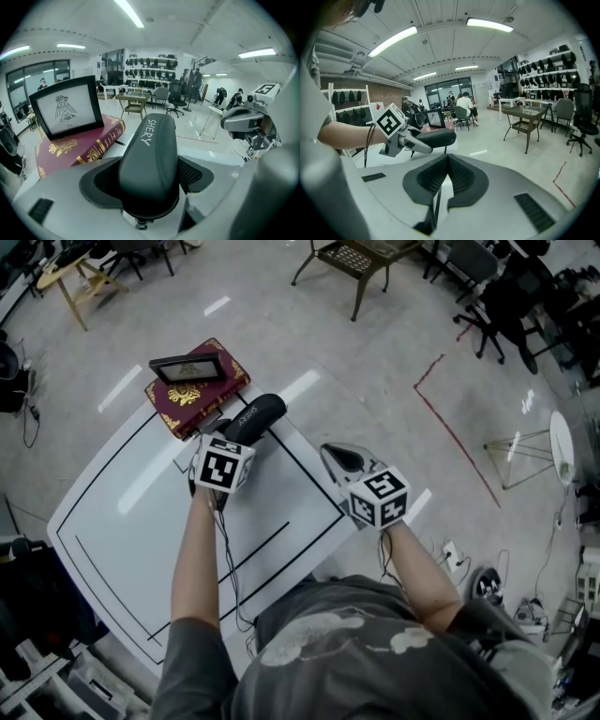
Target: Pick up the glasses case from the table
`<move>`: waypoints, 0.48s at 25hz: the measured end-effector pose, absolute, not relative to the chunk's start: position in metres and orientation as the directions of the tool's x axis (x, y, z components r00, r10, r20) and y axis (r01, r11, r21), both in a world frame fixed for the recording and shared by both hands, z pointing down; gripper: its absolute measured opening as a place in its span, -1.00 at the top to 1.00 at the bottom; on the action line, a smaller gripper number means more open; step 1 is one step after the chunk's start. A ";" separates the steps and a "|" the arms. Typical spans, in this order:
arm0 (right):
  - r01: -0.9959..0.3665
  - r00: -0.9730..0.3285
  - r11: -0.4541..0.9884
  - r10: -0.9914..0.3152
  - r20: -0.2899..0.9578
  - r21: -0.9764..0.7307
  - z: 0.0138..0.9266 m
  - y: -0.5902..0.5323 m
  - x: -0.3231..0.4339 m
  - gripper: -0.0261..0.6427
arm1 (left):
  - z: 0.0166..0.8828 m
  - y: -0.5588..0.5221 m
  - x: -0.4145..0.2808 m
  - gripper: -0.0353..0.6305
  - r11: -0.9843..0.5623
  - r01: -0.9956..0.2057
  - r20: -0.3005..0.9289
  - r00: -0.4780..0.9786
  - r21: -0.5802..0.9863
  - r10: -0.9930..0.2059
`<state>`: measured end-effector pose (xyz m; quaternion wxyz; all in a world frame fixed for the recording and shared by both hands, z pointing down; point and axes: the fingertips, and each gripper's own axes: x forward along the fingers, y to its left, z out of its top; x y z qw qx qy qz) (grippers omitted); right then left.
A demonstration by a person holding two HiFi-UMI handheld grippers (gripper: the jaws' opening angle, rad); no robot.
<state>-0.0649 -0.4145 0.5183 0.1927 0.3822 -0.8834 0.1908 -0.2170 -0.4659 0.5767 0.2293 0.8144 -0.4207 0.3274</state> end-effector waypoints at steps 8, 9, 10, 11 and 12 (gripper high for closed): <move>-0.716 -0.671 0.676 -0.597 0.440 -0.175 0.492 -0.395 -0.057 0.92 | 0.533 -0.431 -0.201 -0.16 -0.497 -0.857 0.677 0.446 0.135 -0.585; -0.710 -0.676 0.682 -0.594 0.436 -0.172 0.489 -0.392 -0.055 0.92 | 0.528 -0.426 -0.199 -0.16 -0.493 -0.860 0.675 0.443 0.132 -0.590; -0.705 -0.681 0.688 -0.591 0.432 -0.169 0.486 -0.389 -0.053 0.92 | 0.522 -0.420 -0.197 -0.16 -0.490 -0.862 0.672 0.439 0.128 -0.597; -0.700 -0.686 0.694 -0.589 0.427 -0.167 0.482 -0.385 -0.052 0.92 | 0.517 -0.414 -0.195 -0.16 -0.485 -0.866 0.668 0.434 0.123 -0.604; -0.695 -0.691 0.699 -0.587 0.421 -0.166 0.479 -0.382 -0.050 0.92 | 0.512 -0.407 -0.193 -0.16 -0.479 -0.870 0.665 0.428 0.119 -0.612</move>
